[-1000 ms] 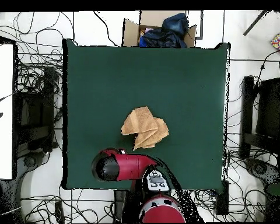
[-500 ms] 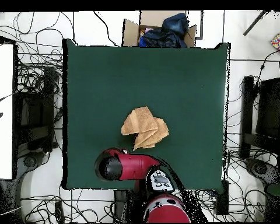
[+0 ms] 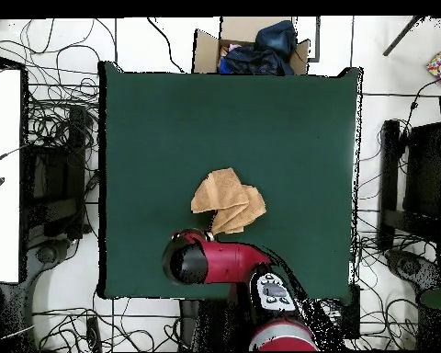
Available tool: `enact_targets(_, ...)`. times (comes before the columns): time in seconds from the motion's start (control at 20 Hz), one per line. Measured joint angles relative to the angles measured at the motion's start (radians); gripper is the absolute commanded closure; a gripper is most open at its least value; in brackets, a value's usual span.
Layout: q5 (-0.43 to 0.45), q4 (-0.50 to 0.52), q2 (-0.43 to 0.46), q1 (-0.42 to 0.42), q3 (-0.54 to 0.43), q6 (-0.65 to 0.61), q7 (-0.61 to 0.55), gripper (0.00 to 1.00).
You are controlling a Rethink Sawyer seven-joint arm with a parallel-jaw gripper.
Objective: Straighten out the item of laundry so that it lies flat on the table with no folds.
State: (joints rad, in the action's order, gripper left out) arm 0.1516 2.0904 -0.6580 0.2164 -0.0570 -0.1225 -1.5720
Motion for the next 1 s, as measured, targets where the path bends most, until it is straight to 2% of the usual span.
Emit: enact_targets(1.0,0.080,0.040,-0.024,0.006,0.000,0.000,0.000,0.00)
